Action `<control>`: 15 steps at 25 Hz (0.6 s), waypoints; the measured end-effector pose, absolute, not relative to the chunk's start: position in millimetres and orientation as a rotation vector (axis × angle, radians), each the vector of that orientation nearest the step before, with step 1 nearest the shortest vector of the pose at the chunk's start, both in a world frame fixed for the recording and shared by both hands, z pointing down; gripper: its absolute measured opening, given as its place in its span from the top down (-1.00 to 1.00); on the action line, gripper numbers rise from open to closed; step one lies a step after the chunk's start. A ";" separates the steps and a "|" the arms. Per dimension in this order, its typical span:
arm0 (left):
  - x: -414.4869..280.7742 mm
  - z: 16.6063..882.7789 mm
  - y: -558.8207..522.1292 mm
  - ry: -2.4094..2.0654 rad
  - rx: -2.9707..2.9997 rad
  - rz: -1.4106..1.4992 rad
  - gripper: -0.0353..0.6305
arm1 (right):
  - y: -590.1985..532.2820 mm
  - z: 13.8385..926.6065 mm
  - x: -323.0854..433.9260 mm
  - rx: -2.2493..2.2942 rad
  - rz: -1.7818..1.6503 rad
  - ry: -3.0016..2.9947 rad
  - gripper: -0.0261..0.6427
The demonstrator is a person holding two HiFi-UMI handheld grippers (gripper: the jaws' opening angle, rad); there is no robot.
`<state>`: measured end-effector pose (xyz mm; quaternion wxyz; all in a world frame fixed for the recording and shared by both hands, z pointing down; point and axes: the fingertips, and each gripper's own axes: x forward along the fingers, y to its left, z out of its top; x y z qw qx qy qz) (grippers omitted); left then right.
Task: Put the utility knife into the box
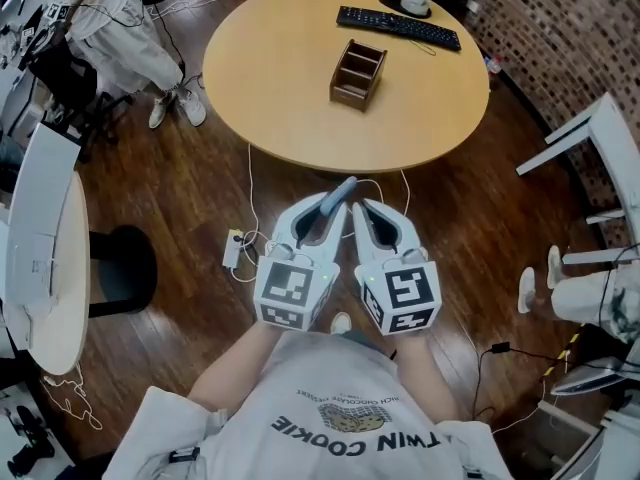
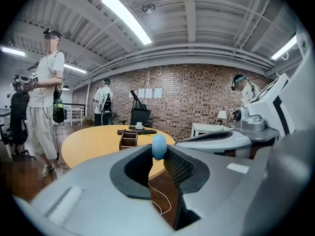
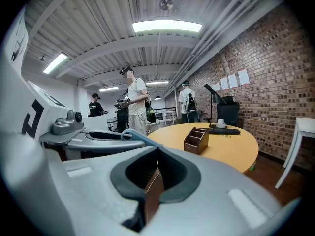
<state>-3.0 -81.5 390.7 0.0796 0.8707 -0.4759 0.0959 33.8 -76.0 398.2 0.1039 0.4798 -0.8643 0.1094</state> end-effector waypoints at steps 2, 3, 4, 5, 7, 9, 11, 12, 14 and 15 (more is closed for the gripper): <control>-7.7 391.7 -101.0 -1.402 2.618 0.287 0.67 | -95.1 400.2 28.3 1.429 0.331 -2.532 0.92; -10.7 392.2 -110.2 -1.391 2.622 0.286 0.67 | -104.1 401.2 24.9 1.435 0.335 -2.522 0.92; -13.9 392.8 -118.7 -1.379 2.625 0.285 0.67 | -112.4 402.1 21.3 1.441 0.339 -2.512 0.92; -17.3 393.5 -126.4 -1.367 2.627 0.284 0.67 | -120.1 402.9 17.7 1.448 0.341 -2.502 0.92; -24.0 395.7 -140.7 -1.339 2.629 0.283 0.67 | -134.1 403.6 11.2 1.464 0.347 -2.482 0.92; -31.1 397.3 -154.3 -1.314 2.628 0.280 0.67 | -146.7 404.0 5.1 1.481 0.355 -2.461 0.92; -38.4 397.5 -167.7 -1.295 2.634 0.278 0.67 | -159.0 404.2 -1.9 1.494 0.356 -2.443 0.92; -41.6 397.8 -174.2 -1.283 2.640 0.278 0.67 | -165.0 404.1 -5.5 1.500 0.353 -2.434 0.92; -47.2 398.6 -185.4 -1.257 2.651 0.278 0.67 | -176.4 403.1 -12.1 1.517 0.347 -2.418 0.92; -49.7 399.1 -190.2 -1.243 2.657 0.277 0.67 | -181.7 402.3 -15.2 1.527 0.344 -2.411 0.92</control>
